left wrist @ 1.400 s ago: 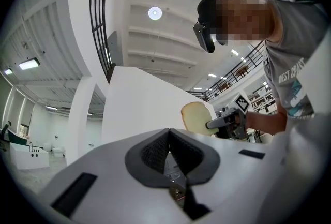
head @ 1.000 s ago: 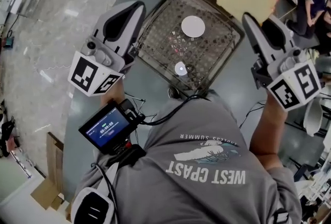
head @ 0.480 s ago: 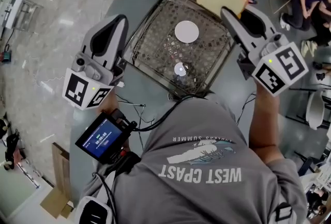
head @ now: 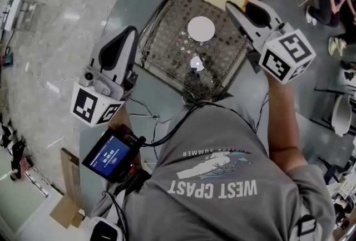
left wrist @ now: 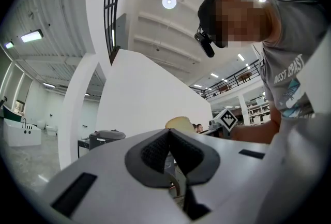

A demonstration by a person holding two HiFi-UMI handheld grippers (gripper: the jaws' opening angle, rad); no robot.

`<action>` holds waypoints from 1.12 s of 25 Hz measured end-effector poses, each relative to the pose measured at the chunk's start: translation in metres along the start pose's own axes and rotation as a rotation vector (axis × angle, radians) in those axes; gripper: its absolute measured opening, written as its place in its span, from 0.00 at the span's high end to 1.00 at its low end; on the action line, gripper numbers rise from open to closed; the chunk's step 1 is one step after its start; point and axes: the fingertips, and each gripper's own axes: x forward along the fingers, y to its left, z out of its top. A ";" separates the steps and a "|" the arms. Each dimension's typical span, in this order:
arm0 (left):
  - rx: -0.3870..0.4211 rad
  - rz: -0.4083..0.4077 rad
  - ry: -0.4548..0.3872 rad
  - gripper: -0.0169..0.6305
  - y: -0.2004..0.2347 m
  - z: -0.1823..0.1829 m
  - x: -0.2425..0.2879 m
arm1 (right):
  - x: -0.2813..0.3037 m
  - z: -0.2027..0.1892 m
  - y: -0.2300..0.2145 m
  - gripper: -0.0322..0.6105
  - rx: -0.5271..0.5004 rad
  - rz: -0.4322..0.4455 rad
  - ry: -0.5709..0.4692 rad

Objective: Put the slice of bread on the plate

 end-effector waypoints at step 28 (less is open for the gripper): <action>-0.055 0.117 0.127 0.96 -0.007 -0.045 -0.006 | 0.100 -0.191 -0.083 0.82 -0.062 0.026 0.262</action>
